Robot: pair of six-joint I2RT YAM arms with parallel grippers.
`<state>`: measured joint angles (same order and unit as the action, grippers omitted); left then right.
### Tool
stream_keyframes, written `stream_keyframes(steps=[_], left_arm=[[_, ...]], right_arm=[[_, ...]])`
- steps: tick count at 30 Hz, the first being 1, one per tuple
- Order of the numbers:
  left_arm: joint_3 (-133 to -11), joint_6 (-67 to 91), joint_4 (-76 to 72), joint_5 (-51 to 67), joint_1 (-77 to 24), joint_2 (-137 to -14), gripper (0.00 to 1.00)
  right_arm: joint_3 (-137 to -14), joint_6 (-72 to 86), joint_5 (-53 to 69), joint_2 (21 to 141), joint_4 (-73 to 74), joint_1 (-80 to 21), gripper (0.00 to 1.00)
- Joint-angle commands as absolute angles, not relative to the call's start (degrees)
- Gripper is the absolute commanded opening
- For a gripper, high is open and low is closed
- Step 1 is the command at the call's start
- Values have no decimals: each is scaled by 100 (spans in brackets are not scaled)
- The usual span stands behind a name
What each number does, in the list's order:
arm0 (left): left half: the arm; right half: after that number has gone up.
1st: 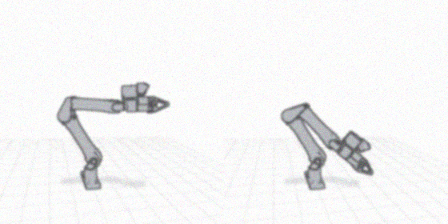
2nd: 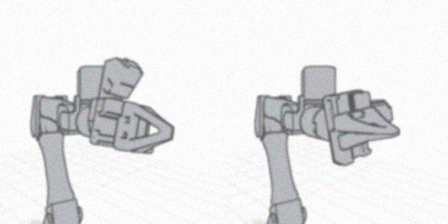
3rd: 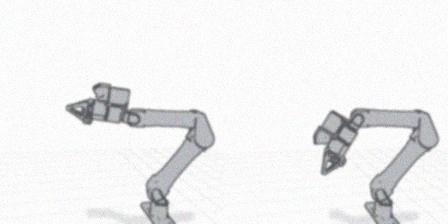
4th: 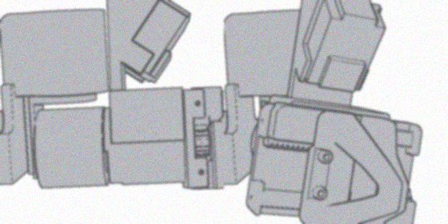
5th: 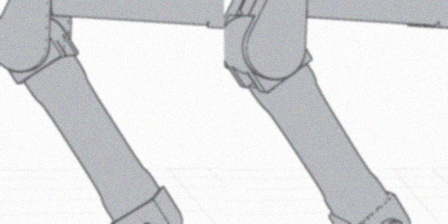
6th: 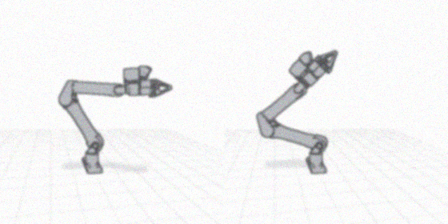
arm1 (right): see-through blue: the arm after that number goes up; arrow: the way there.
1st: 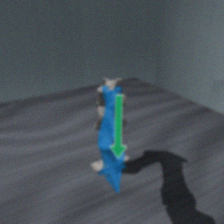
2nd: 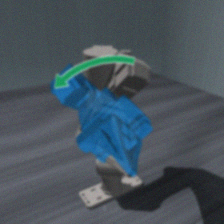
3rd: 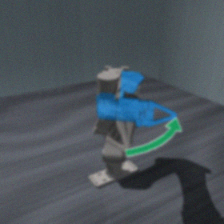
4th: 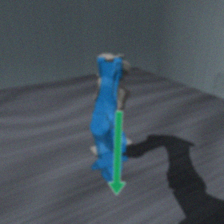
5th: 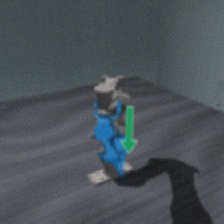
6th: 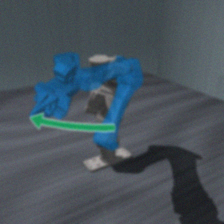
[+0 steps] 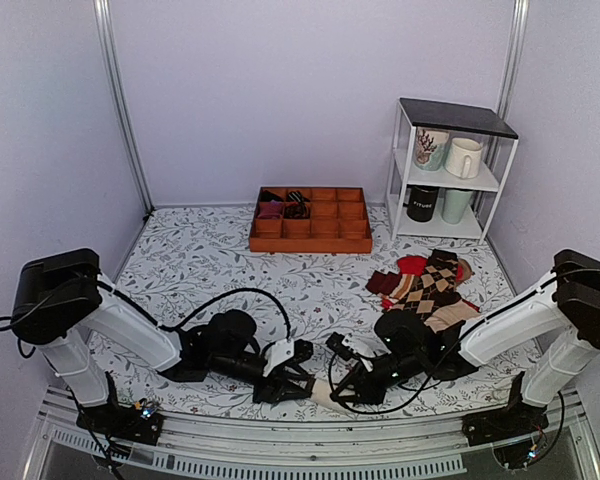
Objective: Roll the socks
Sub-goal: Roll the sock at the center of the board.
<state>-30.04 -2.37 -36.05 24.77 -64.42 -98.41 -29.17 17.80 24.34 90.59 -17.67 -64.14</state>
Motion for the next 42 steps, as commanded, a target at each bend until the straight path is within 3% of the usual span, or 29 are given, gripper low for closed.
stream_keyframes(steps=[1,8,20,23,29,31,35,39,42], left_arm=[[-2601,-681,-4880,2108,-6653,-9692,42],[-2663,-857,-5071,2267,-6706,-10119,51],[-2773,-873,-5150,2224,-6781,-10704,51],[-2866,-830,-5027,2288,-6784,-10784,42],[-3510,-644,-3751,2353,-6780,-11086,1],[-3652,-494,-3350,2305,-6785,-11168,0],[-3717,-186,-2840,2239,-6776,-11312,0],[-3561,9,-2765,2223,-6777,-11540,0],[-3356,132,-3038,2163,-6785,-11558,0]], right_arm=[[-2829,2150,2776,9643,-950,-6425,10],[-2825,2387,3004,9824,-877,-6327,9],[-2888,2439,3246,9946,-826,-6153,9],[-2934,2435,3254,9976,-785,-6144,9],[-3137,2402,3185,9992,-479,-6144,10],[-3223,2380,3082,9872,-293,-6132,10],[-3508,2294,2661,9484,351,-6102,29],[-3960,2125,2027,8939,1071,-6064,61],[-4189,1966,1863,8606,1394,-5998,77]])
